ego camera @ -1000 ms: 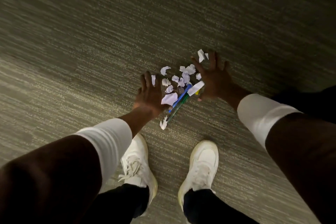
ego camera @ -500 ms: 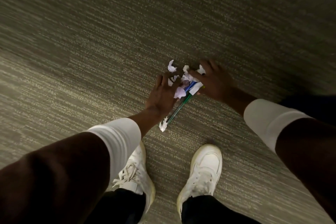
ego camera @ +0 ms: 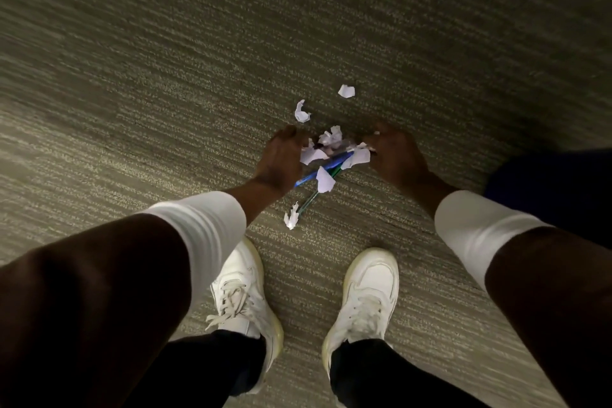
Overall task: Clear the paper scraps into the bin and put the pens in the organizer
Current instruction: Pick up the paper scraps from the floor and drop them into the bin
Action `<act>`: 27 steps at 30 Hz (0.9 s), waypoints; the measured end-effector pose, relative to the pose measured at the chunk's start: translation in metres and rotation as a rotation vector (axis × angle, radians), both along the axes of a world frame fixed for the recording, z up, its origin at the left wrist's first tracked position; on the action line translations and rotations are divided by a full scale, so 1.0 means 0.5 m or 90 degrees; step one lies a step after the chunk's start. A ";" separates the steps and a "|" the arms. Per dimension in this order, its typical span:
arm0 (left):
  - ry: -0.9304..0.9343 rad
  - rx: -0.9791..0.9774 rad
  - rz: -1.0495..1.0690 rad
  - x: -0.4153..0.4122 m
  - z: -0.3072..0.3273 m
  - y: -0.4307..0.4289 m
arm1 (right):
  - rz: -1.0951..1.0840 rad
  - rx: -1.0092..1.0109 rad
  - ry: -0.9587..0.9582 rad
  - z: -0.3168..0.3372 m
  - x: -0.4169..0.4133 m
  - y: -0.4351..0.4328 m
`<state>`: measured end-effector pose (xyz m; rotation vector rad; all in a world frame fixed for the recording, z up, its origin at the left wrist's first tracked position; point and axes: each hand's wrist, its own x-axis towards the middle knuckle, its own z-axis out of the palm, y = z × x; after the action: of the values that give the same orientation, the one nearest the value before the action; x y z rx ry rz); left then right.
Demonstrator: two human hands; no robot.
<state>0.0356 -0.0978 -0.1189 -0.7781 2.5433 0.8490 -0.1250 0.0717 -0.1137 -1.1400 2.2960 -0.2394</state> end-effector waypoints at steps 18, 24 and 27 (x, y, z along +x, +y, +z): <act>-0.018 0.039 0.096 0.013 0.364 0.160 | -0.580 -0.048 -0.122 0.338 0.108 0.186; 0.084 0.116 0.109 -0.076 0.520 0.281 | -0.664 -0.181 -0.131 0.520 0.135 0.261; 0.128 0.165 0.100 -0.120 0.587 0.349 | -0.742 -0.268 -0.085 0.590 0.122 0.309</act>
<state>-0.0242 0.0768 0.1745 -0.8542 2.4920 1.3388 -0.0639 0.2263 0.1813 0.2097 2.5650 -1.2097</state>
